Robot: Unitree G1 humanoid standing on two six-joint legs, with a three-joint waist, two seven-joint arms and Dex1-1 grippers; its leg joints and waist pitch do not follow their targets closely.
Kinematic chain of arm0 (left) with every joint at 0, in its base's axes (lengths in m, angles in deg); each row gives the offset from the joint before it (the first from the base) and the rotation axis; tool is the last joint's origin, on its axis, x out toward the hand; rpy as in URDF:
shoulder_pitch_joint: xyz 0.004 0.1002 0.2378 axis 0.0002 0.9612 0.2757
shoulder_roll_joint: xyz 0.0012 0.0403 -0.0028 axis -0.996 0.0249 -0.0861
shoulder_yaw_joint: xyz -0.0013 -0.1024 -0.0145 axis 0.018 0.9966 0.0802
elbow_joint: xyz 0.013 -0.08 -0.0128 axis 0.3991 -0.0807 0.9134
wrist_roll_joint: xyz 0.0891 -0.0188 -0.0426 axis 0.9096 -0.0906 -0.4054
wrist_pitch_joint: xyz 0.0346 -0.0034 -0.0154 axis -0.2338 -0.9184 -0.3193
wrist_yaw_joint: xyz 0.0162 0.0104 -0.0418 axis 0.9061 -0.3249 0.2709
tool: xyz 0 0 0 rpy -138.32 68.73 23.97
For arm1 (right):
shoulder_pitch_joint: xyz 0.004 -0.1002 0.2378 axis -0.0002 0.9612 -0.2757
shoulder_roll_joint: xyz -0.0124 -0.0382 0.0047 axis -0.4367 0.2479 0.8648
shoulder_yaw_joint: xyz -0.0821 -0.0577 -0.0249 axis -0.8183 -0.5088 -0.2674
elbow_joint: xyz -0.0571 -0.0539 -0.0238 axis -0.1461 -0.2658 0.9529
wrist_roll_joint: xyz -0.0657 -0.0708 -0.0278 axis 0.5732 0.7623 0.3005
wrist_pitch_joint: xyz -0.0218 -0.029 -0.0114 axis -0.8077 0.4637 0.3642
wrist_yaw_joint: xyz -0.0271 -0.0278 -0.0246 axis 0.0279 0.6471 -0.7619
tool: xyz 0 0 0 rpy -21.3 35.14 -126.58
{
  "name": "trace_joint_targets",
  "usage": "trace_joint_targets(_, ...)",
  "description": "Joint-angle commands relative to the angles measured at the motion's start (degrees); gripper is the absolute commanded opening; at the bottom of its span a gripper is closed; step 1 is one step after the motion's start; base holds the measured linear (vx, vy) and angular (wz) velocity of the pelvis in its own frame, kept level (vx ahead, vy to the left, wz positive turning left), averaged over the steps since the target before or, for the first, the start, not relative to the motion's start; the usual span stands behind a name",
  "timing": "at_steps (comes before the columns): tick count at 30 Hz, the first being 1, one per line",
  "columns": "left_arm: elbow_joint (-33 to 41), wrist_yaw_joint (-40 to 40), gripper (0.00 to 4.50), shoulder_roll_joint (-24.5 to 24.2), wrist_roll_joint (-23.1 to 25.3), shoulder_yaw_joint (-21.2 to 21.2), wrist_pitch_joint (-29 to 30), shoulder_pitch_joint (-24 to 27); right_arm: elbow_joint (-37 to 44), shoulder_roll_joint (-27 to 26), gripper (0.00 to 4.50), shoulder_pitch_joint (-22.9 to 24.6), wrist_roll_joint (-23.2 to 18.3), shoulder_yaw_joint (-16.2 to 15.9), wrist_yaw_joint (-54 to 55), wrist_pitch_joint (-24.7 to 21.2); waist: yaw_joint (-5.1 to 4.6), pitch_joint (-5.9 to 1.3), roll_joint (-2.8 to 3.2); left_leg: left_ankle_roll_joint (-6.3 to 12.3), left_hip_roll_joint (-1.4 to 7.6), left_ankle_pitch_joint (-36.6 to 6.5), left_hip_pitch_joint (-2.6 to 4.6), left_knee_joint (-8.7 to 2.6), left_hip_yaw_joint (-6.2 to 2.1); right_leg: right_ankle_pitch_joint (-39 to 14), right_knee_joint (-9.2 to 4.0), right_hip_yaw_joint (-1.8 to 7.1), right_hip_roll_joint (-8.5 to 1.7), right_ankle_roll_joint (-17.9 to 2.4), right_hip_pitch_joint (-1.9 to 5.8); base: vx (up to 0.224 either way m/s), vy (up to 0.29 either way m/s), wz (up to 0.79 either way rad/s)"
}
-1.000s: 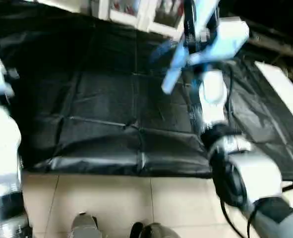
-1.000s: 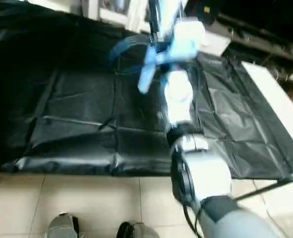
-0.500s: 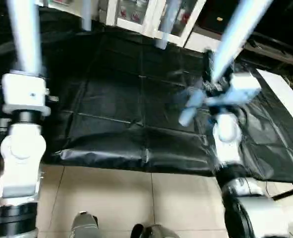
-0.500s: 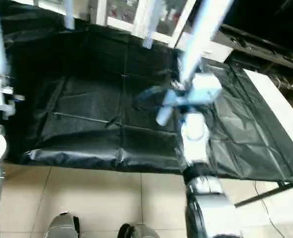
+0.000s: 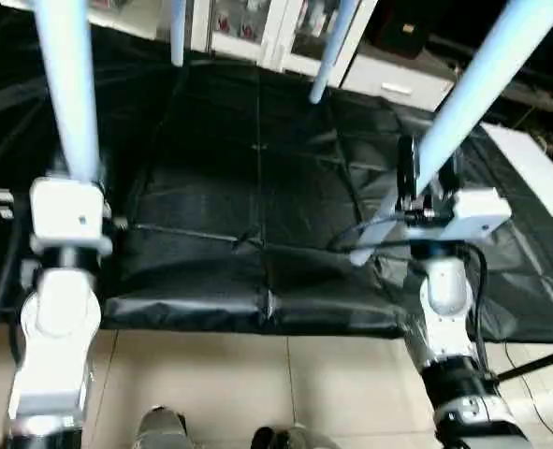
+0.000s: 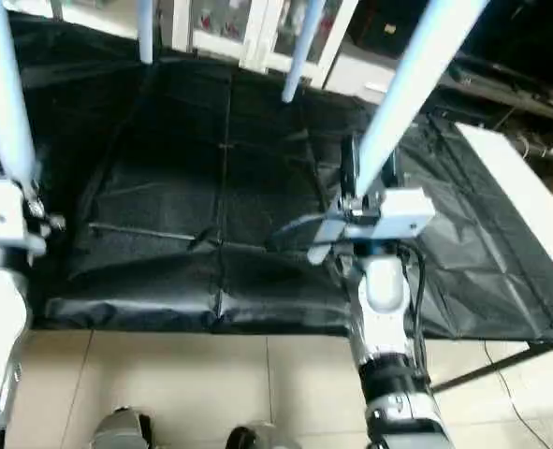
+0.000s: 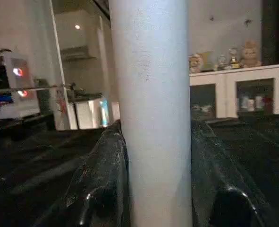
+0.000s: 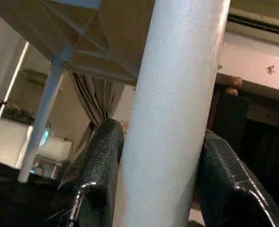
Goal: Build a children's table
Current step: Flip table
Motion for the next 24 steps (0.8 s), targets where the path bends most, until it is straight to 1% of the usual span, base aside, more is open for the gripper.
trace_joint_targets(1,6.7,2.2,1.54,-0.5,0.9,-1.9,-3.1,0.1,-2.4,5.6,1.73,2.8,7.6,-2.7,-8.2,-2.5,-0.72,-5.04,2.37,-7.35,2.9,-34.5,3.56,-5.4,-2.8,-31.0,-6.05,2.24,-4.23,-3.4,0.52,0.0,0.0,0.0)
trace_joint_targets(2,6.9,2.6,1.54,-0.4,0.9,-2.4,-3.1,1.0,-2.0,5.6,1.73,3.5,7.3,-2.9,-8.1,-3.0,-0.83,-5.04,2.43,-7.52,2.92,-34.9,3.4,-5.47,-3.03,-32.5,-6.27,2.16,-4.32,-2.9,0.6,0.0,0.0,0.0)
trace_joint_targets(3,7.1,2.9,1.54,-0.2,0.8,-2.9,-3.2,1.8,-1.7,5.6,1.73,4.3,6.8,-3.2,-8.1,-3.8,-0.86,-5.06,2.16,-7.52,2.96,-34.9,3.36,-5.52,-3.1,-33.0,-6.39,2.11,-4.33,-2.8,0.7,0.0,0.0,0.0)
trace_joint_targets(4,7.3,3.0,1.54,-0.1,0.7,-3.1,-3.3,2.3,-1.5,5.6,1.73,4.9,6.5,-3.4,-8.1,-4.3,-0.88,-5.06,2.44,-7.72,3.02,-35.6,3.45,-5.63,-3.23,-33.4,-6.51,1.99,-4.31,-2.7,0.68,0.0,0.0,0.0)
trace_joint_targets(5,7.2,3.0,1.54,0.0,0.8,-3.3,-3.1,2.7,-1.7,5.7,1.73,5.3,6.4,-3.6,-7.8,-4.8,-1.04,-4.97,2.3,-7.8,2.99,-37.1,3.7,-5.57,-3.28,-34.2,-6.79,1.69,-4.18,-2.6,0.43,0.0,0.0,0.0)
trace_joint_targets(6,7.2,3.0,1.89,0.0,0.8,-3.3,-3.1,2.7,-1.7,5.7,1.73,5.3,6.4,-3.6,-7.8,-4.8,-1.1,-4.97,2.37,-7.86,2.96,-38.1,3.84,-5.55,-3.32,-35.0,-6.97,1.5,-4.1,-2.6,0.41,0.0,0.0,0.0)
trace_joint_targets(7,7.1,3.1,2.24,0.1,0.9,-3.4,-2.9,3.0,-2.0,5.8,2.43,5.6,6.4,-3.7,-7.5,-5.1,-1.27,-4.99,2.48,-7.96,2.97,-39.5,4.09,-5.54,-3.41,-35.8,-7.22,1.16,-4.04,-2.6,0.38,0.0,0.0,0.0)
trace_joint_targets(8,6.6,3.3,2.24,0.3,0.6,-3.6,-3.3,3.5,-2.8,6.0,2.44,5.8,7.2,-3.7,-6.4,-5.1,-1.4,-4.96,2.6,-8.05,3.02,-40.2,4.23,-5.63,-3.49,-35.7,-7.28,0.92,-3.96,-2.7,0.38,-0.05,0.022,-0.07)
trace_joint_targets(9,6.1,3.4,2.24,0.4,0.3,-3.6,-3.7,3.8,-3.4,6.2,2.49,6.0,7.9,-3.7,-5.5,-5.0,-1.54,-4.84,3.1,-8.36,3.23,-42.2,4.42,-6.08,-3.63,-34.7,-7.33,0.25,-3.56,-2.9,0.66,0.0,0.0,0.0)
trace_joint_targets(10,6.1,3.4,2.31,0.4,0.3,-3.6,-3.7,3.8,-3.4,6.2,2.66,6.0,7.9,-3.7,-5.5,-5.0,-1.65,-4.48,3.35,-9.08,3.64,-45.1,4.24,-7.34,-3.49,-31.5,-6.95,-0.62,-2.97,-3.8,1.25,-0.061,0.038,-0.04)
trace_joint_targets(11,5.5,3.0,2.46,0.7,0.4,-3.5,-3.8,4.1,-3.8,6.4,2.85,6.2,7.8,-3.8,-5.5,-5.1,-1.91,-4.44,3.05,-9.2,3.83,-46.5,4.1,-7.8,-3.48,-30.5,-6.43,-1.02,-2.69,-4.2,1.43,0.0,0.0,0.0)
trace_joint_targets(12,4.6,2.6,2.61,0.9,0.2,-3.3,-3.9,4.4,-4.0,6.4,2.97,6.6,7.2,-4.0,-6.0,-5.5,-1.94,-4.05,3.22,-9.26,4.08,-49.5,3.12,-9.61,-2.78,-30.1,-4.87,-1.89,-1.82,-5.0,2.2,0.0,0.0,0.0)
trace_joint_targets(13,4.3,2.5,2.67,0.9,0.1,-3.3,-4.0,4.5,-4.0,6.3,3.03,6.8,6.9,-4.1,-6.3,-5.7,-0.67,-3.89,3.4,-9.58,4.55,-52.3,-0.17,-13.2,-0.78,-26.0,2.3,-2.44,-0.17,-5.5,5.13,-0.089,-0.023,0.12)
trace_joint_targets(14,3.8,2.5,2.67,1.0,-0.1,-3.4,-4.2,4.6,-4.0,6.3,3.1,7.1,6.3,-4.2,-6.8,-6.0,5.27,-3.53,2.91,-7.89,4.01,-51.7,-5.12,-15.66,3.59,-23.7,10.63,-1.65,1.28,-3.8,7.86,-0.089,-0.023,0.12)
trace_joint_targets(15,3.5,2.9,2.67,0.9,-0.4,-3.6,-4.2,4.9,-3.9,6.2,3.21,7.5,6.1,-4.3,-6.9,-6.3,5.63,-3.63,2.16,-7.6,3.58,-44.7,-3.65,-13.55,5.61,-30.6,10.71,1.3,0.93,-2.6,5.76,-0.064,-0.096,0.24)
trace_joint_targets(16,3.4,3.0,2.76,1.0,-0.6,-3.7,-4.3,5.1,-4.0,6.2,3.33,7.8,5.6,-4.4,-7.4,-6.6,3.5,-3.8,-3.1,-7.66,2.92,-25.6,7.34,6.75,1.39,-69.0,-8.03,6.72,-8.53,4.5,-6.73,0.122,-0.154,0.12)
trace_joint_targets(17,3.4,3.1,2.93,1.0,-0.7,-3.8,-4.4,5.2,-4.0,6.1,3.42,7.9,5.4,-4.5,-7.6,-6.9,3.06,-4.23,0.21,-3.81,1.22,-14.2,4.75,6.9,-2.87,-68.9,-8.82,10.62,-9.81,3.3,-3.91,0.122,-0.154,0.12)
trace_joint_targets(18,3.4,3.1,3.06,1.0,-0.7,-3.8,-4.4,5.2,-4.0,6.1,3.48,7.9,5.4,-4.5,-7.6,-6.9,4.15,-4.8,-0.24,-2.53,-0.47,-7.7,-0.65,4.71,-5.48,-53.5,-5.74,10.55,-9.0,0.0,4.73,0.184,-0.075,-0.04)
trace_joint_targets(19,3.4,3.5,3.09,1.1,-0.9,-3.8,-4.3,5.4,-4.0,6.0,3.55,8.2,4.9,-4.5,-7.8,-7.0,5.03,-5.13,1.1,-5.25,2.44,-8.9,3.62,-0.54,-4.07,-33.0,-2.69,6.33,-3.6,-3.5,1.6,-0.028,-0.025,0.26)
trace_joint_targets(20,3.7,3.7,3.1,1.2,-0.8,-3.8,-4.4,5.8,-4.1,6.1,3.66,8.7,4.4,-4.6,-8.3,-7.0,4.31,-5.48,2.01,-5.81,3.05,-14.2,6.07,-1.23,-3.86,-25.2,-1.29,4.43,-1.72,-5.2,-0.37,-0.028,-0.025,0.26)
trace_joint_targets(21,3.9,4.0,3.35,1.2,-0.8,-3.8,-4.4,6.2,-4.1,6.2,3.86,9.1,4.0,-4.7,-8.9,-6.9,3.2,-5.53,2.6,-5.69,3.61,-20.9,5.49,-3.49,-3.88,-16.9,-0.9,3.53,-1.17,-7.1,0.94,-0.107,-0.018,0.32)
trace_joint_targets(22,4.2,4.3,3.35,1.1,-0.8,-3.8,-4.7,6.6,-4.0,6.2,3.86,9.7,3.8,-4.6,-9.3,-7.0,2.89,-5.57,2.94,-6.29,3.82,-23.6,4.76,-4.46,-3.87,-14.4,-1.31,3.34,-1.82,-7.9,1.94,0.0,0.0,0.0)
trace_joint_targets(23,4.6,4.5,3.53,1.0,-0.9,-3.8,-4.7,7.0,-3.9,6.2,3.99,10.1,3.7,-4.5,-9.5,-7.3,2.87,-5.61,2.67,-6.28,3.61,-23.1,4.34,-4.62,-3.71,-13.6,-1.54,3.4,-2.21,-7.7,2.49,0.0,0.0,0.0)
trace_joint_targets(24,4.9,4.7,3.53,0.9,-1.1,-3.8,-4.7,7.3,-3.7,6.1,3.99,10.5,3.5,-4.3,-9.8,-7.7,2.87,-5.52,2.93,-6.59,3.38,-22.1,4.17,-4.98,-3.52,-13.1,-2.12,3.56,-2.72,-7.1,2.88,0.0,0.0,0.0)
